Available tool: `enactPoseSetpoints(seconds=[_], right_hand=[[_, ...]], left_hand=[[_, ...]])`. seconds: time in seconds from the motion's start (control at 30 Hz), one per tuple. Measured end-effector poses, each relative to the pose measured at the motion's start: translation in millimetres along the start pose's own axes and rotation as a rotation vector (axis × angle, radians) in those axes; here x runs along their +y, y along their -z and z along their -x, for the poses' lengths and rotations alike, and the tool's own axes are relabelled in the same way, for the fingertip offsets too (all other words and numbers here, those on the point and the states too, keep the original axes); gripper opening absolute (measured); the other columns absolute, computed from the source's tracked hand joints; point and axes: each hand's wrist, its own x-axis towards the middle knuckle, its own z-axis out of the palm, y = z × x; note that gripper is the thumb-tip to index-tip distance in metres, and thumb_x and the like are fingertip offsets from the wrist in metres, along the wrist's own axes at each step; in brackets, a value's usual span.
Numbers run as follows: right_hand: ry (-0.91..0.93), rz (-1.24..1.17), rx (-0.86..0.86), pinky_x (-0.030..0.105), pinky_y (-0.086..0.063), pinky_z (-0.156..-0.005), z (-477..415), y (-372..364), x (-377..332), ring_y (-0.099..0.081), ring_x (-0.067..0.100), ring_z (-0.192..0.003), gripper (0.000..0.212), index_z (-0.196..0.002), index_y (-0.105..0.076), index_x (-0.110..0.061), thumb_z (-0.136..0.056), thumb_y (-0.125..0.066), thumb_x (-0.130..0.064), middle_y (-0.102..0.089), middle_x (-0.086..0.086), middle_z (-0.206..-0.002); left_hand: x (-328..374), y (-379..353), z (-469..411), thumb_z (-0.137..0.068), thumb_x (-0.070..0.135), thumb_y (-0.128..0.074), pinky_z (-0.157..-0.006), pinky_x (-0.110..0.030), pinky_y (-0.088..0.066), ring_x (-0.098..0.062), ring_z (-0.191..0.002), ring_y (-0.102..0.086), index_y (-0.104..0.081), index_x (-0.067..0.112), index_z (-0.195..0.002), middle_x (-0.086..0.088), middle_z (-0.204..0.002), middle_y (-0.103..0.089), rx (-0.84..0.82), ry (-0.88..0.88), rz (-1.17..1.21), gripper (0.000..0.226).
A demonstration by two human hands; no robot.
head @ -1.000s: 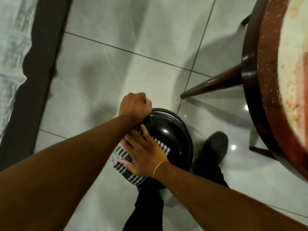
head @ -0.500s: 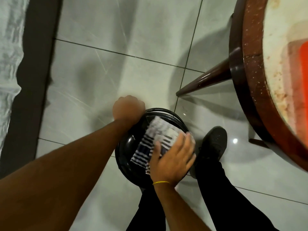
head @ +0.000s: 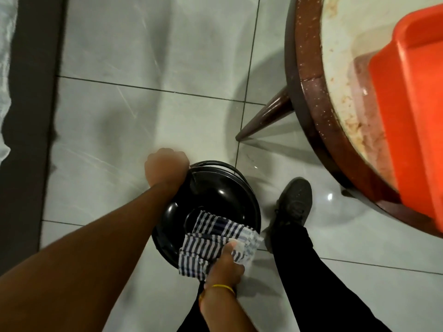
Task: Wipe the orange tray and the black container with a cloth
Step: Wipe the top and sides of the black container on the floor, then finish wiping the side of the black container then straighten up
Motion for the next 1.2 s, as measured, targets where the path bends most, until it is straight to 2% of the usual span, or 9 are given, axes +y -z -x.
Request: enactPoseSetpoints(seconds=[0.13, 0.17, 0.2, 0.23, 0.27, 0.6, 0.83, 1.03, 1.2], right_hand=[[-0.012, -0.057, -0.181, 0.065, -0.047, -0.112, 33, 48, -54, -0.063, 0.044, -0.12, 0.049, -0.132, -0.058, -0.017, -0.091, -0.082, -0.031, -0.068, 0.021, -0.125], [-0.024, -0.032, -0.214, 0.067, -0.045, -0.112, 32, 61, -65, -0.059, 0.048, -0.122, 0.045, -0.13, -0.054, -0.016, -0.093, -0.08, -0.016, -0.05, 0.002, -0.102], [-0.07, 0.027, -0.243, 0.066, -0.046, -0.11, 30, 70, -67, -0.056, 0.05, -0.126, 0.04, -0.122, -0.052, -0.016, -0.094, -0.079, -0.011, -0.016, 0.009, -0.133], [-0.08, 0.098, -0.267, 0.061, -0.05, -0.103, 24, 76, -67, -0.056, 0.049, -0.125, 0.038, -0.116, -0.053, -0.012, -0.092, -0.081, -0.014, -0.048, 0.004, -0.099], [-0.06, 0.179, -0.257, 0.054, -0.054, -0.093, 26, 79, -68, -0.06, 0.047, -0.12, 0.04, -0.115, -0.058, -0.008, -0.089, -0.085, -0.021, -0.065, 0.027, -0.118], [0.295, 0.761, -0.241, 0.023, -0.048, -0.085, 42, 102, -73, -0.069, 0.017, -0.106, 0.035, -0.109, -0.051, -0.035, -0.088, -0.077, -0.042, -0.066, -0.014, -0.106], [0.426, 0.839, -0.346, 0.029, -0.054, -0.1, 68, 136, -114, -0.068, 0.016, -0.113, 0.014, -0.1, -0.064, -0.035, -0.088, -0.067, -0.042, -0.07, -0.008, -0.107], [0.757, 0.92, -0.442, 0.027, -0.038, -0.111, 123, 203, -223, -0.051, 0.022, -0.138, 0.04, -0.144, -0.055, -0.018, -0.106, -0.052, -0.031, -0.052, 0.008, -0.149], [1.293, 0.876, -0.232, 0.01, -0.047, -0.094, 217, 285, -324, -0.069, 0.001, -0.109, 0.035, -0.111, -0.073, -0.033, -0.077, -0.069, -0.037, -0.062, -0.02, -0.123]], left_hand=[[0, 3, 13, -0.097, 0.026, -0.045, -0.061, -0.041, -0.049, -0.036, -0.061, -0.059, -0.062, 0.004, -0.069, -0.017, -0.067, -0.066, 0.046, -0.053, -0.038, 0.04], [3, 5, 20, -0.099, 0.025, -0.045, -0.067, -0.043, -0.05, -0.036, -0.069, -0.062, -0.066, 0.006, -0.078, -0.017, -0.078, -0.071, 0.059, -0.088, -0.062, 0.036], [6, 8, 29, -0.101, 0.024, -0.048, -0.076, -0.046, -0.05, -0.036, -0.083, -0.065, -0.07, 0.008, -0.092, -0.016, -0.096, -0.075, 0.087, -0.143, -0.086, 0.029], [5, 10, 39, -0.101, 0.023, -0.053, -0.086, -0.049, -0.047, -0.035, -0.101, -0.064, -0.07, 0.011, -0.108, -0.012, -0.114, -0.073, 0.109, -0.22, -0.092, 0.022], [13, 15, 54, -0.099, 0.023, -0.057, -0.093, -0.052, -0.043, -0.033, -0.115, -0.06, -0.066, 0.015, -0.121, -0.008, -0.126, -0.069, 0.098, -0.342, -0.081, 0.024], [81, 12, 171, -0.083, 0.046, -0.08, -0.119, -0.077, -0.001, -0.033, -0.161, 0.008, -0.018, 0.029, -0.165, -0.002, -0.177, -0.005, -1.044, -1.42, -0.788, 0.105], [85, 11, 164, -0.089, 0.04, -0.077, -0.11, -0.086, 0.003, -0.036, -0.157, 0.02, -0.039, 0.031, -0.155, 0.002, -0.177, -0.008, -0.923, -1.585, -0.916, 0.077], [154, 110, 163, -0.085, 0.046, -0.062, -0.124, -0.053, -0.024, -0.015, -0.128, -0.056, -0.069, 0.037, -0.102, 0.014, -0.116, -0.073, -0.673, -1.669, -0.851, 0.02], [287, 257, 190, -0.081, 0.037, -0.06, -0.072, -0.027, -0.059, -0.014, -0.074, -0.068, -0.063, 0.034, -0.105, 0.006, -0.083, -0.075, -0.566, -1.657, -0.484, 0.024]])
